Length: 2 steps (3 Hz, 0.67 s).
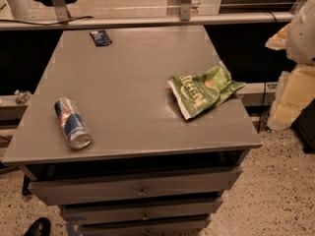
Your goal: Move green jalapeno chip bag near rxbar blueberry
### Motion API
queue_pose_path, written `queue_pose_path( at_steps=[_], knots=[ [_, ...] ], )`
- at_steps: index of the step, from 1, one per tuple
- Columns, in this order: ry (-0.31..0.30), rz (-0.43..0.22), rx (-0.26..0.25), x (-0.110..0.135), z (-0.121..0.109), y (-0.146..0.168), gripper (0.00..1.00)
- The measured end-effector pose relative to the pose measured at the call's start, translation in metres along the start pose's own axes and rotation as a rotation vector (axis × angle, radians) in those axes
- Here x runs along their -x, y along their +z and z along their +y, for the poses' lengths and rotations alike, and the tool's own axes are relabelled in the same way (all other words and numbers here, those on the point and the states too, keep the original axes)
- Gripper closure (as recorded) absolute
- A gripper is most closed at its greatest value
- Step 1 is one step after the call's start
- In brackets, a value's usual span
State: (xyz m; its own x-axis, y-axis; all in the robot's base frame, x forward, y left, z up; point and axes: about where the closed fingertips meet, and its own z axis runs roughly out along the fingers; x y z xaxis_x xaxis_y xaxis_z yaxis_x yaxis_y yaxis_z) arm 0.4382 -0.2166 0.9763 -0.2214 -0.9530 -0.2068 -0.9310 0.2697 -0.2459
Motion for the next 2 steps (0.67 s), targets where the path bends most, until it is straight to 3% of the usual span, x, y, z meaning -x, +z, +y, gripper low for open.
queue_pose_path(
  at_steps=[2],
  knots=[
    [0.007,-0.009,-0.022,-0.0011,-0.0023,-0.0012,0.0]
  ],
)
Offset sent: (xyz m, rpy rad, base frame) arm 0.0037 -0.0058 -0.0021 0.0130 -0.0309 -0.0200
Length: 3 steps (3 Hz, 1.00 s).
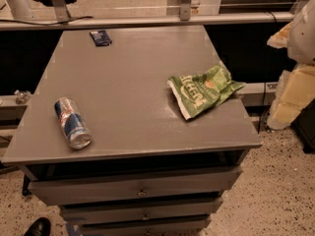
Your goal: Move green jalapeno chip bag near rxbar blueberry
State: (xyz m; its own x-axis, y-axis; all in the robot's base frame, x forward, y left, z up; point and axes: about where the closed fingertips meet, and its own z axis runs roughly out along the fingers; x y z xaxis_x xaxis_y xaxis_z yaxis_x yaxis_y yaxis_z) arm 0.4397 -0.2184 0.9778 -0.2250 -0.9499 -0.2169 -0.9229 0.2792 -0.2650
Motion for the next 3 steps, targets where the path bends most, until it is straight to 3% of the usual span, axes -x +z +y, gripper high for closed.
queue_pose_path(
  at_steps=[1,3],
  knots=[
    [0.013,-0.046,-0.017,0.0,-0.008,0.023,0.0],
    [0.001,-0.178,-0.049,0.031,-0.055,0.098,0.0]
  ],
)
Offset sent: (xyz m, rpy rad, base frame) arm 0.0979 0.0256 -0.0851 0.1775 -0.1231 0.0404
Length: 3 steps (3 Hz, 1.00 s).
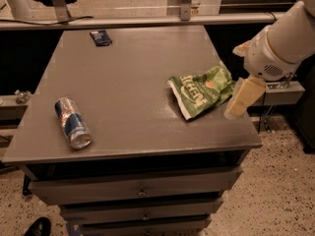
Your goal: Move green jalapeno chip bag near rxbar blueberry
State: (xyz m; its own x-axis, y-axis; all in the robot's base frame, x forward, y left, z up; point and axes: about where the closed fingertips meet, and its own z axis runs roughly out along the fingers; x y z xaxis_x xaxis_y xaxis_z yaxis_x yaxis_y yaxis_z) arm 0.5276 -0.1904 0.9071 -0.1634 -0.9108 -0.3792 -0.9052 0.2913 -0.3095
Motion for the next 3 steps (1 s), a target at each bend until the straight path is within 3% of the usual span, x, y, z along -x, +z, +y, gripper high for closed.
queue_pose_path(
  at_steps=[2,3],
  knots=[
    [-0.035,-0.074,0.02,0.02,-0.026,0.066,0.0],
    [-0.058,-0.086,0.032,0.028,-0.033,0.087,0.18]
  ],
)
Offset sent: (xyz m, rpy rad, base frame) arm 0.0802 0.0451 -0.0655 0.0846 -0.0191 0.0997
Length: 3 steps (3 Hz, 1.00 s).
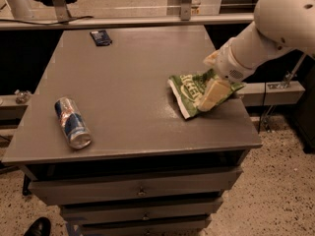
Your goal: Move green jalapeno chip bag near rxbar blueberry
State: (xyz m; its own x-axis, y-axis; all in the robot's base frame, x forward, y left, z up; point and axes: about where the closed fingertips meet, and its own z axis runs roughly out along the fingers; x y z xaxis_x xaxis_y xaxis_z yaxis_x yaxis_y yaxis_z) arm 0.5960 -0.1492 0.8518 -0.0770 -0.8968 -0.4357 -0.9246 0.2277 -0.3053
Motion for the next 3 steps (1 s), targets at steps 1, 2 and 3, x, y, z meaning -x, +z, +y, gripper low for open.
queue_pose_path(
  at_steps=[1,2,3],
  knots=[
    [0.001,0.003,0.016,-0.0002,-0.0036,0.0127,0.42],
    [0.002,0.007,0.02,-0.0015,-0.0067,0.016,0.64],
    [0.0,0.012,0.018,-0.0006,-0.0108,0.0148,0.88]
  ],
)
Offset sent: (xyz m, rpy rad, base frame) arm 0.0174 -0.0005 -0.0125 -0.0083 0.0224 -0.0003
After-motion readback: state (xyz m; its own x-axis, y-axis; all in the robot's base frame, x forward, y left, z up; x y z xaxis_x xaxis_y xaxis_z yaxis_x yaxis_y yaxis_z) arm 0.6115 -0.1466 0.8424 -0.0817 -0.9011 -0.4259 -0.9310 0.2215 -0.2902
